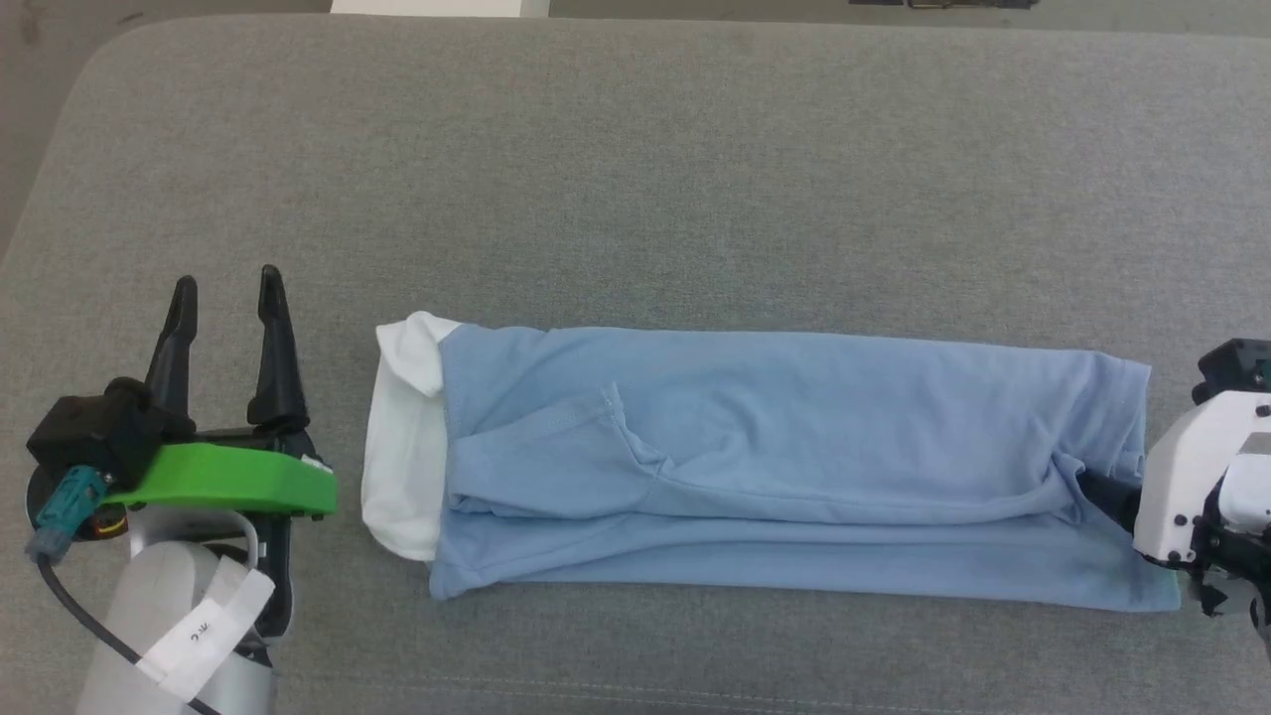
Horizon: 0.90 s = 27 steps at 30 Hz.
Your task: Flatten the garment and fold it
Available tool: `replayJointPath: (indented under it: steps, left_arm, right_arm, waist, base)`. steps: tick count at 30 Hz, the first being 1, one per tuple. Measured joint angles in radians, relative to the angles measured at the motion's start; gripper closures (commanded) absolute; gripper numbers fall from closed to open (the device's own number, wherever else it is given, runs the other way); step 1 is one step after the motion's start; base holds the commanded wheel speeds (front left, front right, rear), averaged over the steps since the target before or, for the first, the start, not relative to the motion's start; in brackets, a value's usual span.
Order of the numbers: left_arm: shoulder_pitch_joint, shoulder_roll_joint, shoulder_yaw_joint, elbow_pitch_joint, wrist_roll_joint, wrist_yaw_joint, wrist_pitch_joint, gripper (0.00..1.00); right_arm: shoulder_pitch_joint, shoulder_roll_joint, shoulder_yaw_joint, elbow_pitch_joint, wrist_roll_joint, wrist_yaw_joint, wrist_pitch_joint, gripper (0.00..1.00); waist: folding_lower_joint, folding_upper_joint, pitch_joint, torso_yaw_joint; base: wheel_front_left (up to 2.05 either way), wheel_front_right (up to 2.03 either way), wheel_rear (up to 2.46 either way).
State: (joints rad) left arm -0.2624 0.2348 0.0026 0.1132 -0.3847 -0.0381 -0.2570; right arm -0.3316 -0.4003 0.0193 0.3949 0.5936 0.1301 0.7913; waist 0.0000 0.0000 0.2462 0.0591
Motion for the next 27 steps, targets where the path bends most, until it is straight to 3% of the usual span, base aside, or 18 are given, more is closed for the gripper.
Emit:
replayJointPath:
  steps: [1,3,13,18,27]
  left_arm:
    - [0.000,-0.005,0.003,0.003,0.004,-0.005,0.000,0.00]
    - [0.000,-0.012,0.010,0.007,0.015,-0.011,0.000,0.00]
    - [0.000,-0.036,0.038,0.015,0.047,-0.038,0.000,0.00]
    - [0.001,-0.043,0.044,0.023,0.055,-0.048,0.000,0.00]
    - [0.012,-0.054,0.049,0.043,0.060,-0.059,0.000,0.00]
  right_arm:
    - [-0.003,-0.002,0.001,0.003,0.002,0.000,0.009,0.60]
    - [-0.008,-0.004,0.001,0.007,0.002,0.000,0.018,1.00]
    - [-0.020,0.004,-0.074,0.043,-0.052,0.005,0.026,1.00]
    - [-0.038,-0.009,-0.184,0.094,-0.127,0.007,0.016,1.00]
    - [-0.039,-0.031,-0.410,0.141,-0.364,0.003,0.017,1.00]
  waist:
    - [0.0000,0.0000,0.000,0.001]
    - [0.0000,0.0000,0.000,0.002]
    - [0.0000,0.0000,-0.002,0.003]
    - [0.0000,0.0000,-0.008,0.004]
    - [0.0000,0.0000,-0.028,0.002]
  base:
    - [0.00,0.00,0.00]
    - [0.00,0.00,0.00]
    - [0.00,0.00,0.00]
    - [0.00,0.00,0.00]
    - [0.00,0.00,0.00]
